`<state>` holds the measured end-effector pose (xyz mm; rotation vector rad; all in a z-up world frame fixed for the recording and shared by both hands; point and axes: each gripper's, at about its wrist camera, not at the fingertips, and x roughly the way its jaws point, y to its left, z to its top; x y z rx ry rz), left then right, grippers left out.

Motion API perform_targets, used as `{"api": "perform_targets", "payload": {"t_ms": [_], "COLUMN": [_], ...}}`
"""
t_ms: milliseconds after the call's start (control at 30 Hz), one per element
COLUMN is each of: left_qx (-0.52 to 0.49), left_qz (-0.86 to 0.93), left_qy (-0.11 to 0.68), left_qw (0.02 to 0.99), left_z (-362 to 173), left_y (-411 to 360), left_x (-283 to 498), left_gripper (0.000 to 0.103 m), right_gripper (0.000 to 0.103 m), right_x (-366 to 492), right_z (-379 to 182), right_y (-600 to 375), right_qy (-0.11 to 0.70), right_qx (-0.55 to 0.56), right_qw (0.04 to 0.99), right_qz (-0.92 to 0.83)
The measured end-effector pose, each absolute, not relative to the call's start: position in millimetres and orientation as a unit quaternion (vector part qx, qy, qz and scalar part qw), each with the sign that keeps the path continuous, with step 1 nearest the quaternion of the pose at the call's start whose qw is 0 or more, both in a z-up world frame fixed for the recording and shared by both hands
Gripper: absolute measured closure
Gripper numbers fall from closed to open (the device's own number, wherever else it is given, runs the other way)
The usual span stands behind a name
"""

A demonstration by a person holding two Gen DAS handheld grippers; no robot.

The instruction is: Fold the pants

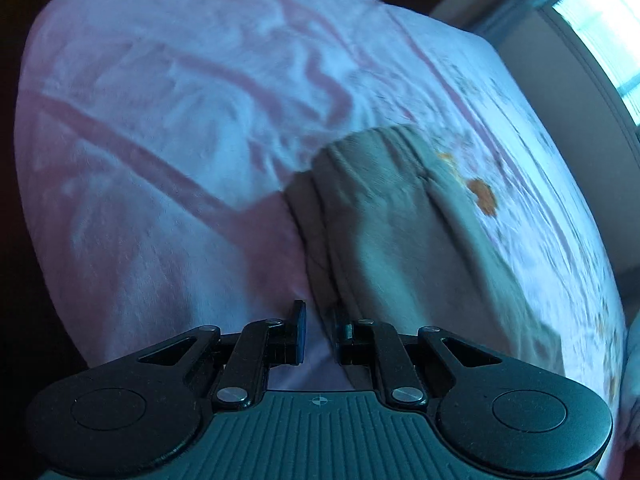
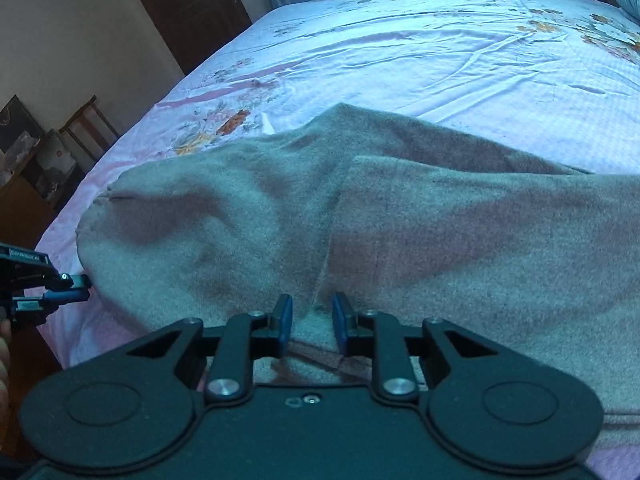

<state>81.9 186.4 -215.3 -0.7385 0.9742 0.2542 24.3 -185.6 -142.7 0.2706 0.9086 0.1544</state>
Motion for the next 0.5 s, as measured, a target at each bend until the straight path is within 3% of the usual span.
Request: {"api": "perform_targets", "payload": {"t_ms": [300,333,400,467,500], "left_qx": [-0.411,-0.406,-0.406,-0.405,-0.401], "left_qz": [0.124,0.126,0.135,0.160,0.172], "left_qy": [0.439,0.444,0.444,0.431,0.419], "left_qw": [0.789,0.789,0.787,0.790,0.796], "left_z": [-229,-229,-228,-220,-215], "left_y": [206,205,207,212,214], "left_x": [93,97,96,91,87], "left_gripper": [0.088,0.083,0.064,0.056,0.038], "right_gripper": [0.084,0.083,0.082,0.082,0.081], "right_x": [25,25,25,25,25], "right_z": [-143,-143,-144,-144,-144], "right_y": [-189,-189,-190,-190,-190], "right_qy": [0.437,0.437,0.436,0.436,0.436], "right_qx": [0.150,0.152,0.154,0.156,0.156], "right_qw": [0.884,0.883,0.883,0.883,0.883], "right_qz": [0.077,0.078,0.079,0.079,0.080]}}
